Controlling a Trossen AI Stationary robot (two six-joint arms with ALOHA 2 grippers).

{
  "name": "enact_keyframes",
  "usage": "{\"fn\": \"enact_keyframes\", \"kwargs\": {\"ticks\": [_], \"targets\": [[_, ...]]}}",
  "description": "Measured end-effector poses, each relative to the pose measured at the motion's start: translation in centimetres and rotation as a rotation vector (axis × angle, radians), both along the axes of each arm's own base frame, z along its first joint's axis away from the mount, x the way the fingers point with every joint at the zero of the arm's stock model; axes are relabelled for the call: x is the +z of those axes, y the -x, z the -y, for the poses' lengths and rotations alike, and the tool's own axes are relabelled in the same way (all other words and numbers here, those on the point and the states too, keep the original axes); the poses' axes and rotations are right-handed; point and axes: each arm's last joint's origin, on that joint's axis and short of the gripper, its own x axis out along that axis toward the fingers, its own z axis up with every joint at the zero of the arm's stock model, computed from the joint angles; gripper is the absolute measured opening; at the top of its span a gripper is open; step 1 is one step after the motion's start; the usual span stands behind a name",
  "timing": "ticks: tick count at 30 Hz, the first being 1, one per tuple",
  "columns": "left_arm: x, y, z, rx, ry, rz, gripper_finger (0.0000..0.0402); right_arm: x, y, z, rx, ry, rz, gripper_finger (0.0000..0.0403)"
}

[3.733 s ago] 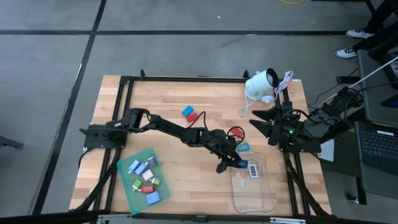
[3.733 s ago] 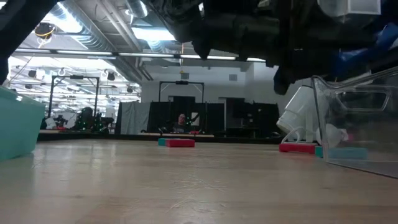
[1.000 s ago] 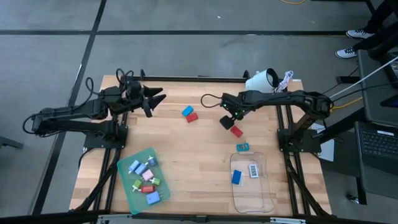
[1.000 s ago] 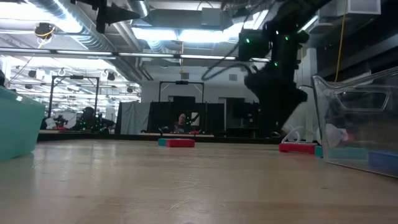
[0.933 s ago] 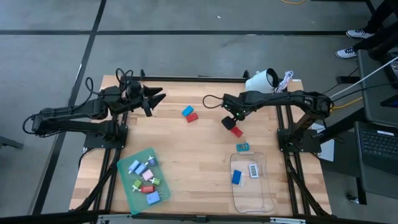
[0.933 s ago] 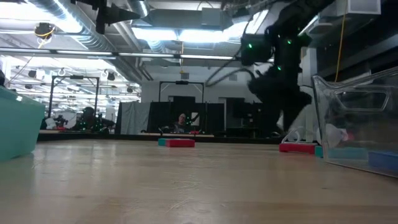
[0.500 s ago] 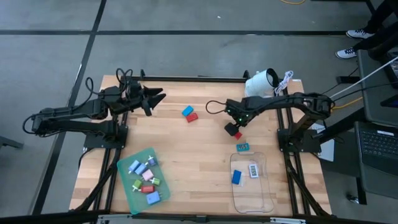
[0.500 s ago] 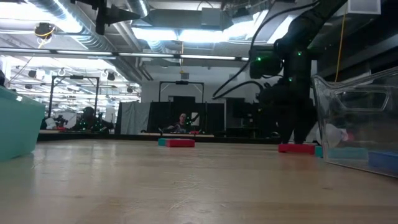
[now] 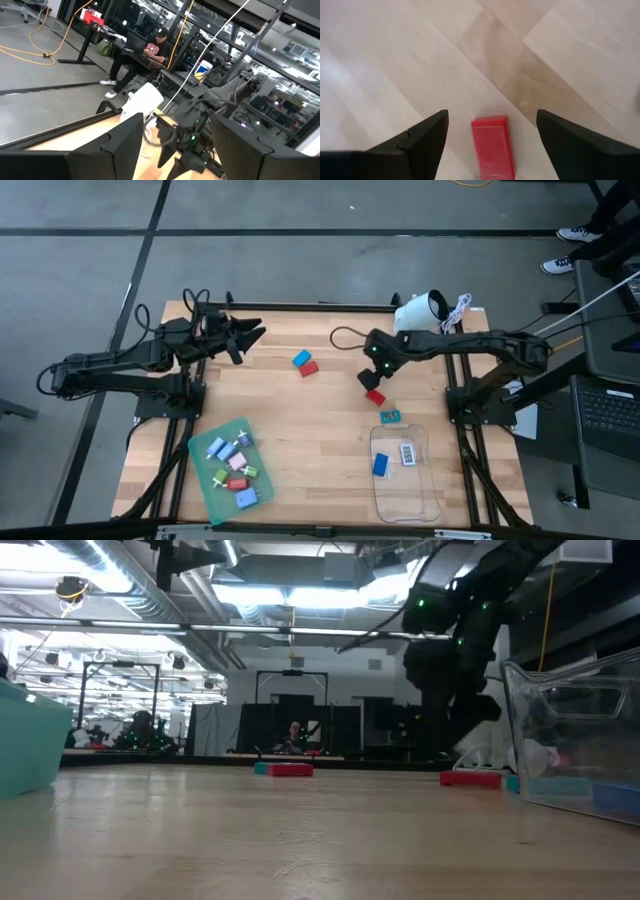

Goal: Pick & Place Office items
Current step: Put the bottom red digital clock into the transparent bin

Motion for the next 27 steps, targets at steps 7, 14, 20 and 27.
{"fn": "enact_keyframes", "kwargs": {"ticks": [7, 14, 20, 27], "targets": [[0.0, 0.0, 0.0, 0.000, -0.009, -0.005, 0.0226, 0.2, 0.1, -0.9, 0.002, 0.026, -0.027, 0.0307], [0.0, 0.0, 0.0, -0.001, -0.009, -0.007, 0.0226, -1.0, -0.4, -2.2, 0.047, 0.022, -0.088, 0.0307], [0.0, -0.1, 0.0, -0.011, -0.004, -0.005, 0.0226, -1.6, -0.4, -3.2, 0.074, 0.020, -0.096, 0.0307], [0.0, -0.1, 0.0, -0.021, -0.015, -0.010, 0.0226, -3.6, 1.1, -4.2, 0.073, -0.017, -0.156, 0.0307]]}}
